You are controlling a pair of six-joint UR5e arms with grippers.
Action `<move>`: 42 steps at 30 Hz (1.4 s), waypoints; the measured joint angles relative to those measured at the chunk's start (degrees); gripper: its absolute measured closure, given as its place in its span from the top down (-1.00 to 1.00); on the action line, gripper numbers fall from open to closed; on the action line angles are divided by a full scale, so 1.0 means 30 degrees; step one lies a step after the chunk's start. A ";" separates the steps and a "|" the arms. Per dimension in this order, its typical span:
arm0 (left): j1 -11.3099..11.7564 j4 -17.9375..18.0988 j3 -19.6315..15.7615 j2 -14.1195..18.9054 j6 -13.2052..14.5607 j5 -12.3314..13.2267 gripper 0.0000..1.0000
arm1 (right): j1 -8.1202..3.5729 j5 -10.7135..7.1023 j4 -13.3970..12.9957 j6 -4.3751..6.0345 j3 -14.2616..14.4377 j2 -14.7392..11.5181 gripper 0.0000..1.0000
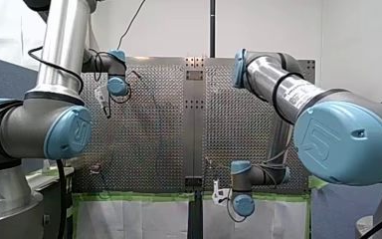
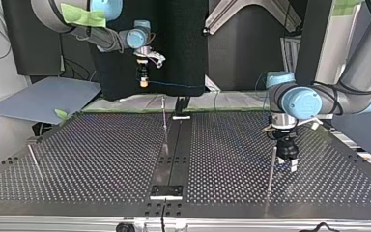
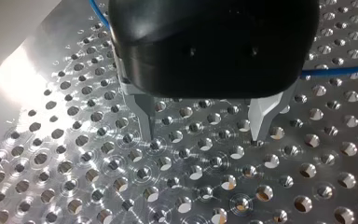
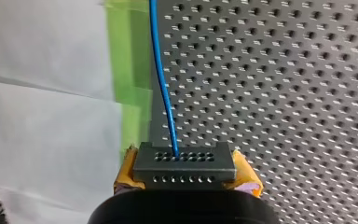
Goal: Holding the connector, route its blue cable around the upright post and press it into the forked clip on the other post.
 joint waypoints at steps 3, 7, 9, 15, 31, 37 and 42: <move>-0.0008 -0.0024 0.0000 0.0001 0.0000 0.0009 0.99 | -0.0023 -0.0008 -0.0431 -0.0004 0.0434 -0.0431 -1.00; -0.0051 -0.0058 0.0000 0.0001 -0.0012 0.0013 0.99 | -0.0076 -0.0064 -0.1097 -0.0001 0.1098 -0.1096 -1.00; -0.0076 -0.0080 0.0000 0.0001 -0.0020 0.0013 0.99 | -0.0099 -0.0107 -0.1382 0.0001 0.1385 -0.1386 -1.00; -0.0091 -0.0130 0.0000 0.0001 -0.0044 0.0014 0.99 | -0.0163 -0.0369 -0.2314 0.0047 0.2330 -0.2330 -1.00; -0.0176 -0.0194 0.0003 0.0002 -0.0021 -0.0336 0.99 | -0.0970 -0.1250 -0.2111 0.0125 0.4497 -0.4435 -1.00; -0.0360 -0.0352 0.0004 0.0002 0.0049 -0.0573 0.99 | -0.1536 -0.1575 -0.2057 0.0063 0.4601 -0.4481 -1.00; -0.0468 -0.0393 0.0003 0.0002 0.0058 -0.0598 0.99 | -0.1822 -0.2165 -0.2104 0.0052 0.4602 -0.4462 -1.00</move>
